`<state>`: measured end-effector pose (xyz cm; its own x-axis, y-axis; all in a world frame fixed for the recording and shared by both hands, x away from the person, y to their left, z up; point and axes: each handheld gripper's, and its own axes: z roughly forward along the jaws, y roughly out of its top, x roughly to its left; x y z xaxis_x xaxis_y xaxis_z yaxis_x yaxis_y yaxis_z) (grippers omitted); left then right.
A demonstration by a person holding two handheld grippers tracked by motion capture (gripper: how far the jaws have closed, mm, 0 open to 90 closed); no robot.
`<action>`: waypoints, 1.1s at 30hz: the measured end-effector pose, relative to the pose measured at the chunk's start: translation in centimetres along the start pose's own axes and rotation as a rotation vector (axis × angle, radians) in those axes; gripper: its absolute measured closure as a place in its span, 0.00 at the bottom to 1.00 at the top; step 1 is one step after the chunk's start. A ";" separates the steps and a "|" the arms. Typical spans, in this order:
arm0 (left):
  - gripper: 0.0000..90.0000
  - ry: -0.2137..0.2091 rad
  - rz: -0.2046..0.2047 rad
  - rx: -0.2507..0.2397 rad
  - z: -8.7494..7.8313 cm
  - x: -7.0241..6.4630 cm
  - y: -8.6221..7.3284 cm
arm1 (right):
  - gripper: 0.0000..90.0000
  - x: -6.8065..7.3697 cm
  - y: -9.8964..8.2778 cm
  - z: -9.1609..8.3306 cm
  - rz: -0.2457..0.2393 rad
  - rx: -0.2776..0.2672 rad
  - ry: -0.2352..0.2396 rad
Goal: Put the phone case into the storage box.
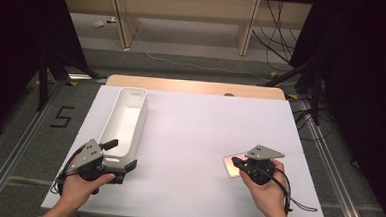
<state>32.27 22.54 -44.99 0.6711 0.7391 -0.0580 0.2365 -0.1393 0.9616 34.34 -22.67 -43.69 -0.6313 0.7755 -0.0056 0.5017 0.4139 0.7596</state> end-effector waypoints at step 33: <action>0.05 -0.005 0.005 0.000 0.0 0.0 0.0 | 1.00 -0.9 -1.2 3.4 0.072 0.273 0.004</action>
<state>32.28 22.58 -45.00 0.6759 0.7350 -0.0542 0.2329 -0.1432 0.9619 36.36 -22.23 -46.80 -0.5904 0.8059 0.0448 0.6857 0.4715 0.5545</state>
